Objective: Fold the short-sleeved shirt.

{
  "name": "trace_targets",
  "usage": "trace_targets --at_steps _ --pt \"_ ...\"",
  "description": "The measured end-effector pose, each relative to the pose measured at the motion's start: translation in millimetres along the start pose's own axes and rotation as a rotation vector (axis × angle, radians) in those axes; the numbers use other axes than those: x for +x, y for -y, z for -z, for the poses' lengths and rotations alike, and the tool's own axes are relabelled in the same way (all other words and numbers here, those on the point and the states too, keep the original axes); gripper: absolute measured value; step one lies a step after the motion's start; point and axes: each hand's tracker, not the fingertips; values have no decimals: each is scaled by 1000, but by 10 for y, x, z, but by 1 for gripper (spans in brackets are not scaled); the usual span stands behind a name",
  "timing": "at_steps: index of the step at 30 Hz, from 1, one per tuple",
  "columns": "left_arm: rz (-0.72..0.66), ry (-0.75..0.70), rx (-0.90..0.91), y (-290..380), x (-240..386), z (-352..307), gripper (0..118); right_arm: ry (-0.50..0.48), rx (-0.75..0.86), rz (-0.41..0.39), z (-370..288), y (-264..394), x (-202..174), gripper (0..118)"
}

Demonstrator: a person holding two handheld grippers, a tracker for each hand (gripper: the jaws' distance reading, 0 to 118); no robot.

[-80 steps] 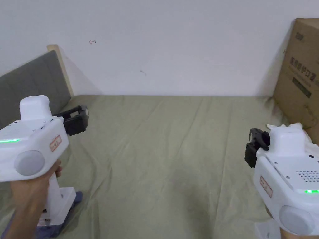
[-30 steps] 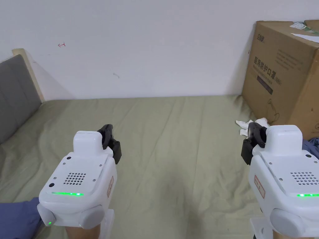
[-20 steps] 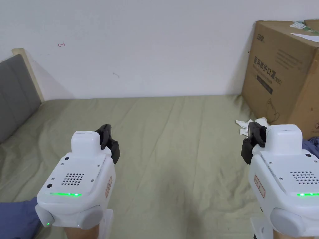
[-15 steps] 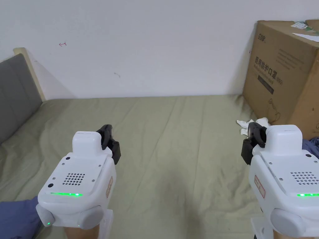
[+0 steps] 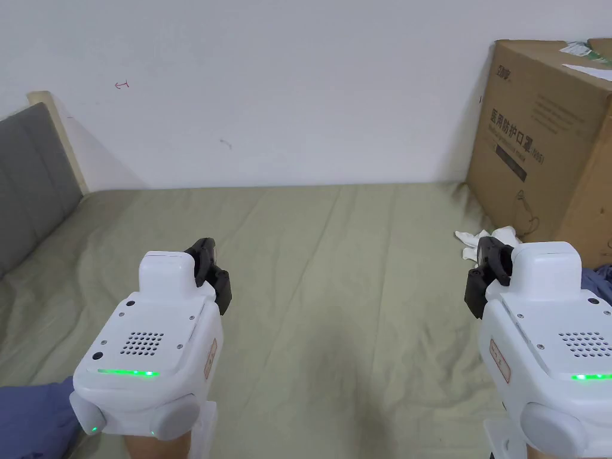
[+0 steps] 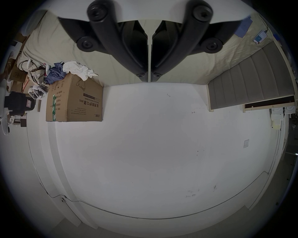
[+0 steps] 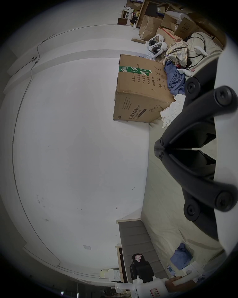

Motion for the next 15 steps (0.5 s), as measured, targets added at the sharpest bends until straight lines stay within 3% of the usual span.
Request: trace_targets --at_steps 4,5,7,8,9,10,12,13,15 --pt "8 -15 3 0 -3 5 8 -1 -4 2 8 8 10 5" --pt "5 -12 3 -1 -7 5 13 -2 -3 4 9 12 15 6" --pt "0 -10 10 0 -17 3 47 0 -4 6 14 16 15 13" --pt "0 -13 13 4 -20 1 71 -3 -5 7 14 14 15 16" --pt "-1 -13 15 6 -24 0 85 -3 -5 8 15 13 14 26" --pt "-3 -15 15 8 -26 1 85 -5 -7 10 19 11 13 42" --pt "-7 -14 21 14 -26 -10 94 -7 -9 11 32 12 14 103" --pt "-7 -17 23 22 -24 -15 102 -7 -13 10 49 14 15 116" --pt "-5 -22 17 22 -28 -7 118 -7 -23 10 80 22 15 118"
